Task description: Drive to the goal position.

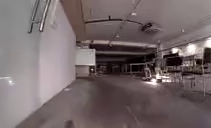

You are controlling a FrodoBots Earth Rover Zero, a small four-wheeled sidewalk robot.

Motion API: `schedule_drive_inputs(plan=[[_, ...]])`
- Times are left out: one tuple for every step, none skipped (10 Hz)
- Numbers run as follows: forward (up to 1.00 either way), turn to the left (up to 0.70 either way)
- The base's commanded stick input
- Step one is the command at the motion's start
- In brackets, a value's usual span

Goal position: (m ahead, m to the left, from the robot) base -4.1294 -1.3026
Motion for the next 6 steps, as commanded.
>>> schedule_drive_inputs(plan=[[0.43, -0.25], [0.43, -0.25], [0.43, -0.25], [0.43, -0.25], [0.43, -0.25], [0.43, -0.25]])
